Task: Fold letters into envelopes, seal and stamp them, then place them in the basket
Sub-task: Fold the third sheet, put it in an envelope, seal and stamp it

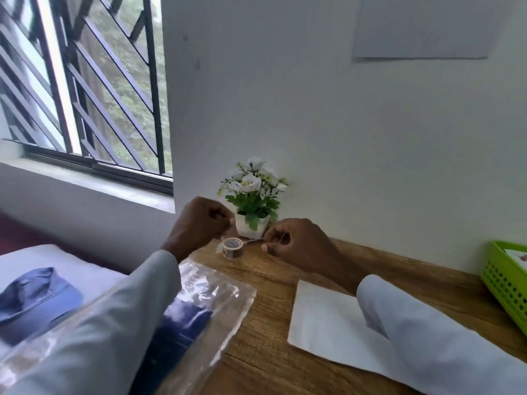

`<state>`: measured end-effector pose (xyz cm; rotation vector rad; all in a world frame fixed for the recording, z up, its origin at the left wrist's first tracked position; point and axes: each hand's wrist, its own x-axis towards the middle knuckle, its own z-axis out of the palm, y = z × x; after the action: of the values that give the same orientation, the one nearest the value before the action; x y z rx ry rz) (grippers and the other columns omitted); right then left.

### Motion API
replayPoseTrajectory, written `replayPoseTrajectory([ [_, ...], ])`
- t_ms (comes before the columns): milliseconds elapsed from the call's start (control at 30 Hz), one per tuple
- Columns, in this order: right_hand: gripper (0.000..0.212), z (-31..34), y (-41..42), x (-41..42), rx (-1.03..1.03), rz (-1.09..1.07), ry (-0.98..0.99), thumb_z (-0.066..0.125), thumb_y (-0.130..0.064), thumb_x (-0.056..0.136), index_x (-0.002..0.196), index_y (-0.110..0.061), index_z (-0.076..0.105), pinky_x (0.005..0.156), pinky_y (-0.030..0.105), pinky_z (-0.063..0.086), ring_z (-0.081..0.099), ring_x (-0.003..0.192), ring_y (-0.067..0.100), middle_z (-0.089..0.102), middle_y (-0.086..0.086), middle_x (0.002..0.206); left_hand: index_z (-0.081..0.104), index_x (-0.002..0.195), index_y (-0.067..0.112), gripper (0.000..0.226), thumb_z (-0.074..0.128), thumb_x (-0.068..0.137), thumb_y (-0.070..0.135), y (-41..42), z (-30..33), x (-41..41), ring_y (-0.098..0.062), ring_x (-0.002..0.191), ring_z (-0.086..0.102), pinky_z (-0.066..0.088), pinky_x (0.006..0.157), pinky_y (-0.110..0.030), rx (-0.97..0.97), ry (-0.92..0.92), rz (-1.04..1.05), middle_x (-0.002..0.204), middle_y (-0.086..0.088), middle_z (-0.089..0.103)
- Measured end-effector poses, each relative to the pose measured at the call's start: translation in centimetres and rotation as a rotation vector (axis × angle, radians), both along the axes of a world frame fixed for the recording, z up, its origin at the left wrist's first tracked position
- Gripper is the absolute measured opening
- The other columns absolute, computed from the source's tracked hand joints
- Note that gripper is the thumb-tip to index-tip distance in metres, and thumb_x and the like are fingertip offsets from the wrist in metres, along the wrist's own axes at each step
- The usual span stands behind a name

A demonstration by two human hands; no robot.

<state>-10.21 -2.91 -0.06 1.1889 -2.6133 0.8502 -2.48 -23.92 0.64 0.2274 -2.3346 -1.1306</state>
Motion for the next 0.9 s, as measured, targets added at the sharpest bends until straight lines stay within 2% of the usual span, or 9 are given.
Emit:
replayPoseTrajectory([
  [167, 0.027, -1.6, -3.8, 0.5, -0.028, 0.084, 0.06, 0.073, -0.031, 0.083, 0.109, -0.025, 0.075, 0.064, 0.015, 0.044, 0.06, 0.079, 0.003, 0.074, -0.007, 0.099, 0.077, 0.074, 0.018, 0.012, 0.074, 0.078, 0.007, -1.1, -4.3, -1.5, -0.016, 0.062, 0.066, 0.058, 0.068, -0.04, -0.078, 0.035, 0.151, 0.07, -0.003, 0.074],
  [233, 0.033, -2.3, -5.1, 0.7, -0.013, 0.101, 0.09, 0.071, -0.035, 0.083, 0.115, -0.027, 0.073, 0.067, 0.02, 0.048, 0.061, 0.083, 0.005, 0.072, -0.007, 0.101, 0.078, 0.079, 0.016, 0.01, 0.073, 0.079, 0.009, -1.4, -4.7, -1.6, -0.017, 0.068, 0.068, 0.058, 0.07, -0.038, -0.08, 0.05, 0.167, 0.078, -0.002, 0.076],
  [367, 0.032, -3.2, -7.0, 0.9, 0.021, 0.084, 0.144, 0.067, -0.041, 0.087, 0.116, -0.028, 0.071, 0.073, 0.036, 0.055, 0.062, 0.088, 0.013, 0.064, -0.003, 0.103, 0.076, 0.078, 0.015, 0.015, 0.069, 0.082, 0.002, -2.0, -5.1, -1.3, -0.016, 0.062, 0.071, 0.061, 0.07, -0.04, 0.091, 0.002, 0.114, 0.075, -0.003, 0.074],
  [467, 0.028, -4.0, -7.7, 0.7, 0.025, 0.037, 0.206, 0.066, -0.039, 0.089, 0.112, -0.025, 0.072, 0.068, 0.031, 0.051, 0.061, 0.088, 0.014, 0.062, -0.003, 0.104, 0.073, 0.074, 0.021, 0.025, 0.066, 0.084, -0.001, -2.2, -5.5, -1.3, -0.02, 0.065, 0.072, 0.062, 0.073, -0.04, 0.164, -0.034, 0.06, 0.074, -0.003, 0.074],
  [533, 0.024, -4.3, -7.8, 0.4, 0.017, 0.026, 0.209, 0.066, -0.032, 0.09, 0.109, -0.019, 0.073, 0.062, 0.021, 0.042, 0.061, 0.087, 0.015, 0.063, -0.002, 0.104, 0.072, 0.075, 0.018, 0.026, 0.064, 0.086, -0.004, -2.1, -5.6, -1.3, -0.02, 0.063, 0.07, 0.062, 0.075, -0.043, 0.276, -0.063, 0.016, 0.073, -0.007, 0.073],
  [633, 0.023, -4.5, -7.4, -0.2, -0.019, 0.033, 0.143, 0.066, -0.024, 0.09, 0.11, -0.016, 0.074, 0.058, 0.011, 0.029, 0.055, 0.084, 0.009, 0.064, -0.002, 0.105, 0.073, 0.085, 0.015, 0.018, 0.069, 0.082, -0.002, -2.0, -5.4, -1.4, -0.017, 0.066, 0.066, 0.059, 0.077, -0.04, 0.297, -0.108, -0.066, 0.085, -0.013, 0.073],
  [733, 0.022, -4.4, -6.6, -1.0, -0.081, 0.047, -0.008, 0.07, -0.019, 0.088, 0.109, -0.014, 0.075, 0.069, 0.017, 0.041, 0.058, 0.091, 0.009, 0.064, -0.004, 0.11, 0.073, 0.098, 0.02, 0.028, 0.074, 0.07, 0.017, -2.1, -5.2, -1.3, -0.019, 0.078, 0.064, 0.056, 0.077, -0.04, 0.258, -0.129, -0.13, 0.095, -0.007, 0.072],
  [833, 0.014, -4.1, -5.6, -1.7, -0.207, 0.068, -0.25, 0.073, -0.017, 0.087, 0.101, -0.017, 0.075, 0.074, 0.018, 0.046, 0.059, 0.089, -0.001, 0.066, -0.014, 0.098, 0.07, 0.11, 0.02, 0.04, 0.07, 0.069, 0.023, -2.6, -5.0, -1.3, -0.021, 0.084, 0.063, 0.054, 0.074, -0.036, 0.297, -0.181, -0.248, 0.104, -0.01, 0.071],
  [900, 0.015, -4.2, -5.1, -2.1, -0.273, 0.082, -0.362, 0.074, -0.015, 0.086, 0.101, -0.018, 0.075, 0.076, 0.019, 0.047, 0.062, 0.09, -0.002, 0.069, -0.014, 0.098, 0.069, 0.112, 0.024, 0.047, 0.074, 0.065, 0.029, -3.0, -5.1, -1.5, -0.023, 0.093, 0.066, 0.056, 0.082, -0.038, 0.283, -0.204, -0.335, 0.11, -0.008, 0.071],
])
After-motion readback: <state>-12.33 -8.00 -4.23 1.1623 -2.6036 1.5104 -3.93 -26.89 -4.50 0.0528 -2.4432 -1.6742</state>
